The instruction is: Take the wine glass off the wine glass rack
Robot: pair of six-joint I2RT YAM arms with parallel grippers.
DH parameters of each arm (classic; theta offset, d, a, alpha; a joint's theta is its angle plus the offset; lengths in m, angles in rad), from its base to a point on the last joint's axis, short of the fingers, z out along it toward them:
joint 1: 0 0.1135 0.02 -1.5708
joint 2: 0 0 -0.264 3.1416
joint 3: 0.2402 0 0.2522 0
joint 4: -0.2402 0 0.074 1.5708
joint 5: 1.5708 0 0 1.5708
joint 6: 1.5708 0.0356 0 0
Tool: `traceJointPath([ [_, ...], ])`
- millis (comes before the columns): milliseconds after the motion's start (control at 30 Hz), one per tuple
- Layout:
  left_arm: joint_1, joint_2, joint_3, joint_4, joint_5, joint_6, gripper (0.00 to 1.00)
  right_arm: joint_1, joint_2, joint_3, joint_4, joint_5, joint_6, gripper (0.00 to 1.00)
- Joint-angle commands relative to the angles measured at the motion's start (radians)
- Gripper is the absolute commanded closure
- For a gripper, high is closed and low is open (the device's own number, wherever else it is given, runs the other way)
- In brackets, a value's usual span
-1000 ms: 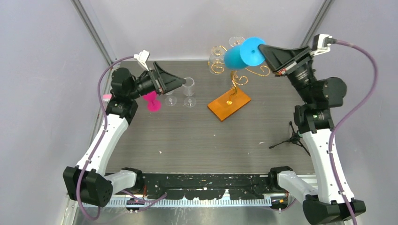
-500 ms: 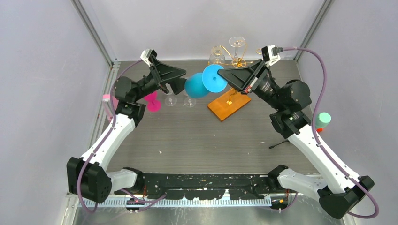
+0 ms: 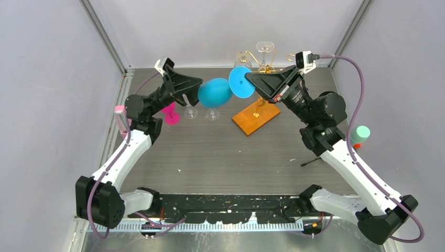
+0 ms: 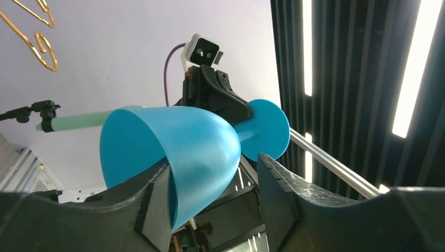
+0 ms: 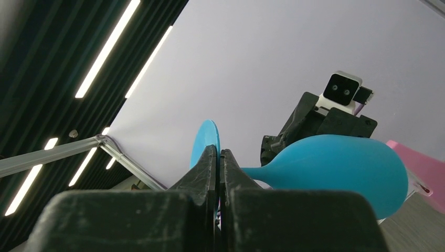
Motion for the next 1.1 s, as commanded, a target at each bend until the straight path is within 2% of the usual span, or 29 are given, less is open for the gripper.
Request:
traceJointPath([
  [0, -0.011, -0.068, 0.034, 0.153, 0.010, -0.040, 0.47, -0.001, 0.003, -0.028, -0.118, 0.096, -0.083, 1.00],
  [400, -0.011, -0.102, 0.097, 0.178, 0.067, 0.020, 0.66, -0.001, 0.005, -0.060, -0.201, 0.158, -0.119, 1.00],
  [500, -0.011, -0.105, 0.102, 0.179, 0.072, 0.030, 0.80, -0.002, 0.005, -0.071, -0.207, 0.158, -0.131, 1.00],
  [600, -0.011, -0.101, 0.107, 0.190, 0.078, 0.034, 1.00, -0.001, 0.012, -0.078, -0.212, 0.144, -0.135, 0.99],
  [667, -0.011, -0.099, 0.113, 0.204, 0.072, 0.049, 1.00, -0.001, 0.016, -0.076, -0.237, 0.146, -0.139, 0.92],
  [733, -0.011, -0.104, 0.119, 0.197, 0.069, 0.100, 1.00, -0.001, 0.012, -0.072, -0.278, 0.169, -0.148, 0.78],
  [767, -0.011, -0.110, 0.122, 0.175, 0.074, 0.139, 1.00, -0.002, 0.005, -0.072, -0.298, 0.186, -0.157, 0.66],
  [800, -0.011, -0.121, 0.128, 0.131, 0.081, 0.190, 1.00, -0.003, -0.001, -0.071, -0.313, 0.195, -0.166, 0.57],
  [867, -0.011, -0.150, 0.140, -0.002, 0.094, 0.325, 1.00, -0.003, -0.018, -0.068, -0.329, 0.218, -0.178, 0.46],
  [933, -0.009, -0.190, 0.168, -0.221, 0.100, 0.503, 1.00, -0.001, -0.035, -0.058, -0.362, 0.244, -0.217, 0.39],
  [1000, -0.010, -0.229, 0.221, -0.506, 0.082, 0.739, 1.00, -0.002, -0.052, -0.040, -0.433, 0.286, -0.252, 0.36],
  [1067, -0.010, -0.263, 0.288, -0.881, 0.009, 0.988, 1.00, -0.002, -0.068, -0.018, -0.494, 0.318, -0.290, 0.34],
])
